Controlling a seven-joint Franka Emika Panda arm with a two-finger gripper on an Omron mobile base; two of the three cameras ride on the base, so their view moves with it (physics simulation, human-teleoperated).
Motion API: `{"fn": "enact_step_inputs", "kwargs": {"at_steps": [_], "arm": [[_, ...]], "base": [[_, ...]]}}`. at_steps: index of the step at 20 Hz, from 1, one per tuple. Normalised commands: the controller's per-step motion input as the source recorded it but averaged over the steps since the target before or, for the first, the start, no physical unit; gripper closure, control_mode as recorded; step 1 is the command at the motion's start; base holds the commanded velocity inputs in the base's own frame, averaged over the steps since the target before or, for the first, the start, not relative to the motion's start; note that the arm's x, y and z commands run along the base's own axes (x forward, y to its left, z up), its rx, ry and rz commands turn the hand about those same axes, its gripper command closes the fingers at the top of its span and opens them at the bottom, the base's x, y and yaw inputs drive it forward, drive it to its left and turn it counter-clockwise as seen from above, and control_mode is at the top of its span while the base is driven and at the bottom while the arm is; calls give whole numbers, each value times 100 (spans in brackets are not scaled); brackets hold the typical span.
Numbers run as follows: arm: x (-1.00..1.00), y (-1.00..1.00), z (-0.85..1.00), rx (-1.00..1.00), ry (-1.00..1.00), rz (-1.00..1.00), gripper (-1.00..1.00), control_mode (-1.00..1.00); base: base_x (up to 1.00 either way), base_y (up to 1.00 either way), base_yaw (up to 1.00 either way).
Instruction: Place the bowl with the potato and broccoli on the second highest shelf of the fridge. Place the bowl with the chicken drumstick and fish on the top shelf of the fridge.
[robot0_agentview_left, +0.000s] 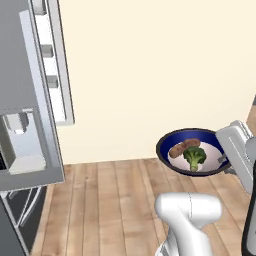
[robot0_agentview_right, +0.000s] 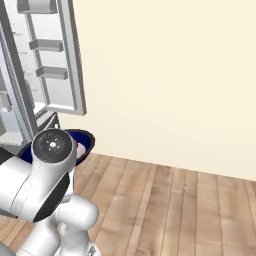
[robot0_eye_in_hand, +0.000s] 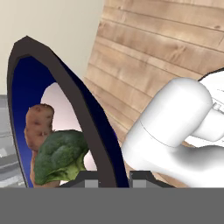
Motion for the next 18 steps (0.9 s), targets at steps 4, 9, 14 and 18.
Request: {"fn": "enact_step_inputs", "kwargs": {"at_steps": [4, 9, 14, 18], "arm": [[0, 0, 0, 0, 0, 0, 100, 100], [0, 0, 0, 0, 0, 0, 100, 100], [0, 0, 0, 0, 0, 0, 100, 100], [0, 0, 0, 0, 0, 0, 100, 100]], "base": [[100, -34, 0], [100, -60, 0], [100, -74, 0], [100, -68, 12]]}}
